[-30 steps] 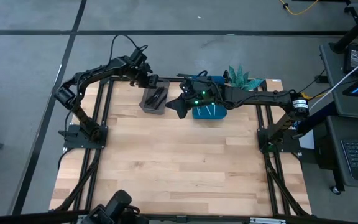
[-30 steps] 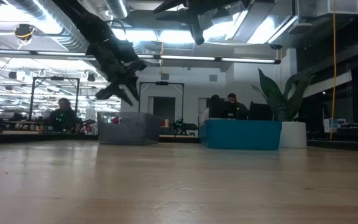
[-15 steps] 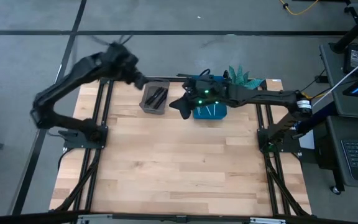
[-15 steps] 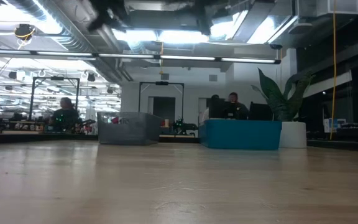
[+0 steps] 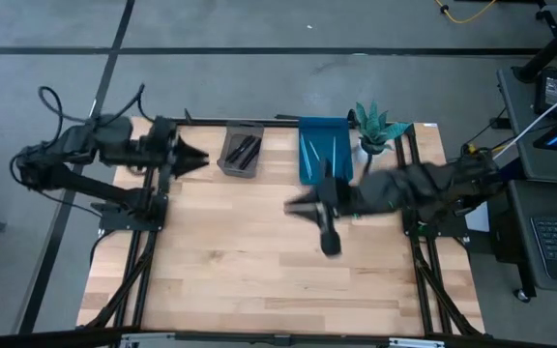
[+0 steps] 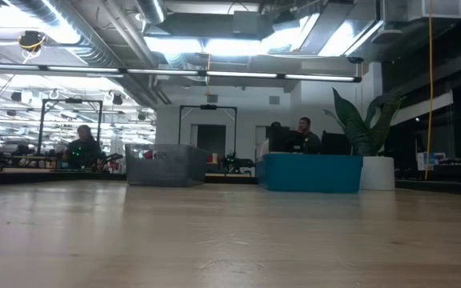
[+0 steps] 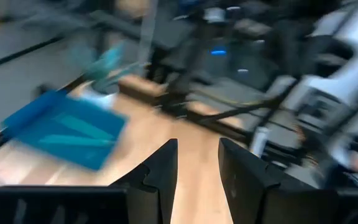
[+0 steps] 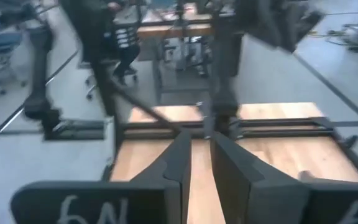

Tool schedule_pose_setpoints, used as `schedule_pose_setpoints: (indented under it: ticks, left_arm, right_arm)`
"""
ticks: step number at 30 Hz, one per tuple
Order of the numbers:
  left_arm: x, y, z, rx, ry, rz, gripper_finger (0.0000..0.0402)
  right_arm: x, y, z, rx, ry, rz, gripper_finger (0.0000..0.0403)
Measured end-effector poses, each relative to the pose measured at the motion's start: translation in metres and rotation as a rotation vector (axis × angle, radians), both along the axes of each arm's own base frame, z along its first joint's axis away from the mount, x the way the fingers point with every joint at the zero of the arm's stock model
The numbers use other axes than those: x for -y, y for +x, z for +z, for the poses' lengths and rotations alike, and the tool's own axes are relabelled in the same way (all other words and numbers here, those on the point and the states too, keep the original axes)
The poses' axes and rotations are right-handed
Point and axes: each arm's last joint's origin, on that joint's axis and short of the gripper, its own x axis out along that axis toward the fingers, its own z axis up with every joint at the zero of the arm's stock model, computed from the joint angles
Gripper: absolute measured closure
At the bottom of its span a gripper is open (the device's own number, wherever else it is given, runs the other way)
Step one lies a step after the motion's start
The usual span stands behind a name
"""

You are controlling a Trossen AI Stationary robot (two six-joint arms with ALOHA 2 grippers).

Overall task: Sort pens & pencils
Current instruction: Return to Home Position

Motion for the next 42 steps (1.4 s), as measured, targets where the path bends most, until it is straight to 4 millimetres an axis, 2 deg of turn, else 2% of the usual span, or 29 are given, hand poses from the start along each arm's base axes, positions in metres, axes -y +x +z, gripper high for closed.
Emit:
schedule_pose_setpoints:
  ticks: [3,6,10,14,16,20,22,24,29,35,38,42]
  left_arm:
    - [0.017,0.004,-0.001,0.056,0.068,-0.108,0.0291]
    - [0.033,0.011,-0.007,0.067,0.148,-0.151,0.0291]
    - [0.052,0.015,-0.02,0.03,0.204,-0.135,0.0291]
    - [0.065,0.008,-0.024,0.036,0.216,-0.084,0.0291]
    - [0.07,0.001,-0.023,0.052,0.22,-0.063,0.0291]
    - [0.069,-0.026,-0.019,0.09,0.247,-0.003,0.0291]
    - [0.067,-0.038,-0.02,0.087,0.268,0.014,0.0291]
    - [0.068,-0.044,-0.021,0.089,0.294,0.031,0.0291]
    - [0.07,-0.05,-0.024,0.084,0.328,0.02,0.0292]
    - [0.062,-0.055,-0.032,0.053,0.314,0.076,0.0292]
    - [0.045,-0.065,-0.021,0.084,0.298,0.083,0.0292]
    - [0.019,-0.082,-0.01,0.125,0.298,0.079,0.0292]
  right_arm:
    - [-0.029,-0.011,-0.006,-0.024,-0.018,0.044,0.034]
    - [-0.048,-0.022,-0.012,-0.049,0.024,-0.031,0.034]
    - [-0.063,-0.044,-0.026,-0.16,-0.051,-0.134,0.034]
    - [-0.07,-0.08,-0.034,-0.211,-0.217,-0.261,0.034]
    - [-0.069,-0.101,-0.033,-0.181,-0.284,-0.353,0.034]
    - [-0.058,-0.149,-0.029,-0.063,-0.336,-0.478,0.034]
    - [-0.054,-0.166,-0.026,-0.018,-0.274,-0.469,0.034]
    - [-0.049,-0.178,-0.025,-0.017,-0.305,-0.411,0.034]
    - [-0.028,-0.201,-0.038,-0.049,-0.198,-0.347,0.034]
    - [-0.014,-0.214,-0.06,0.017,-0.187,-0.355,0.034]
    - [-0.009,-0.221,-0.059,0.032,-0.156,-0.332,0.034]
    - [0.002,-0.231,-0.047,0.043,-0.152,-0.282,0.034]
